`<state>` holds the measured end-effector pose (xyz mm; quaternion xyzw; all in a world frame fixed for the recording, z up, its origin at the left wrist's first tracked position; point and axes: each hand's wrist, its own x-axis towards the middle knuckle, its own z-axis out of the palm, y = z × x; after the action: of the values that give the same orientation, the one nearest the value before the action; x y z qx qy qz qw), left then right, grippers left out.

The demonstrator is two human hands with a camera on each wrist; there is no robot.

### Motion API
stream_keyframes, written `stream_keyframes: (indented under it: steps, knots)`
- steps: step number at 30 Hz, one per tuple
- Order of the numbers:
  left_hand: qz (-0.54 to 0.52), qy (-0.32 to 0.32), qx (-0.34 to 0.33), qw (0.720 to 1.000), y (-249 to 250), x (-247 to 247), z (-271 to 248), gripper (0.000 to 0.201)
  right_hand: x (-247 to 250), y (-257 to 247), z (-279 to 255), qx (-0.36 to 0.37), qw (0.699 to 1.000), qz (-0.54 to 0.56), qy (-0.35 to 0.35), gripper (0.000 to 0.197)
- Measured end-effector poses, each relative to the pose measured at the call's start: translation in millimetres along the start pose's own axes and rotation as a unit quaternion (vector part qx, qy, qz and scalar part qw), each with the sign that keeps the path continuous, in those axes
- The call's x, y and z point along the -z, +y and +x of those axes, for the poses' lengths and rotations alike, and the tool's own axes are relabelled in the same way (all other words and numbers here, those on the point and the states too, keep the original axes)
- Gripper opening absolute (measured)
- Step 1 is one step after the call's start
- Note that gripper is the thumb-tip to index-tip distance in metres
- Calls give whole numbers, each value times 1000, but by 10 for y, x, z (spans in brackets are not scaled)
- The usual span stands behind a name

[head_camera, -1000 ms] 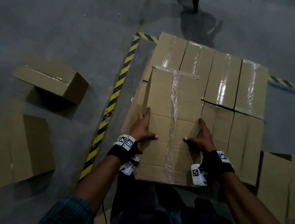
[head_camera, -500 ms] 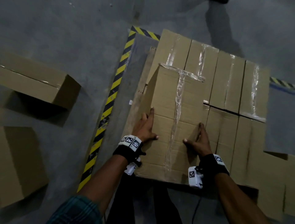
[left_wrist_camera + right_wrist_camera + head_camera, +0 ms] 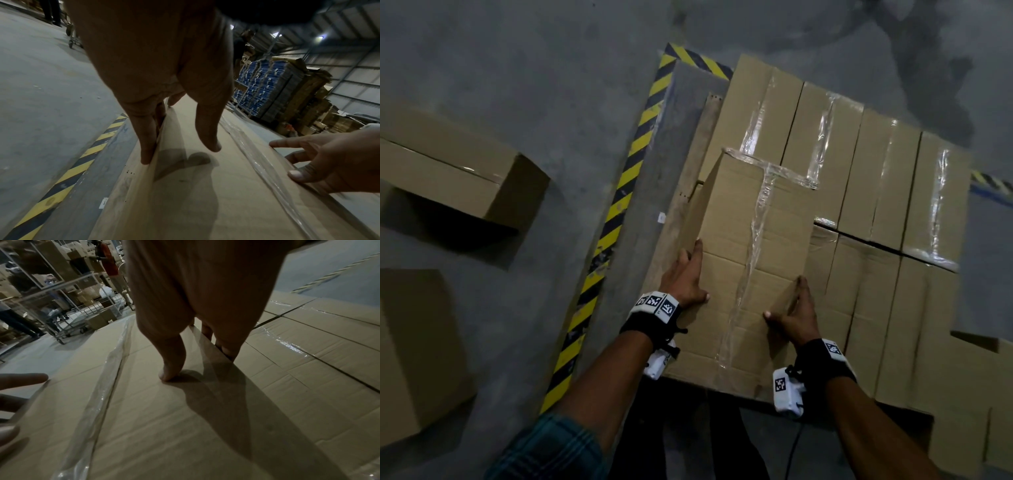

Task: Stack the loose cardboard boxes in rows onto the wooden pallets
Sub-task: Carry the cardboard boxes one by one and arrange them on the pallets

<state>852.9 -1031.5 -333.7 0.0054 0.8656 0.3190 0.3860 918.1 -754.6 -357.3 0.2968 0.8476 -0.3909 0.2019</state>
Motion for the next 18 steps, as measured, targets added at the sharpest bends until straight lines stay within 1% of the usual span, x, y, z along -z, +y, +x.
stream_keyframes:
  steps: [5,9,14,18]
  knots:
    - [-1,-7,3,1000,-78,-42,74,125,-36,11,57,5,1000,-19,-11,125]
    - [-5,-16,12,1000,-184,-89,106,124,-111,-2,52,-8,999,-37,-25,126]
    - [-5,-15,-3,1000,-207,-125,122,123,-154,-57,59,-22,996,-83,-31,128]
    - [-10,-16,-13,1000,-273,-136,94,124,-143,-76,75,-8,993,-102,-53,130]
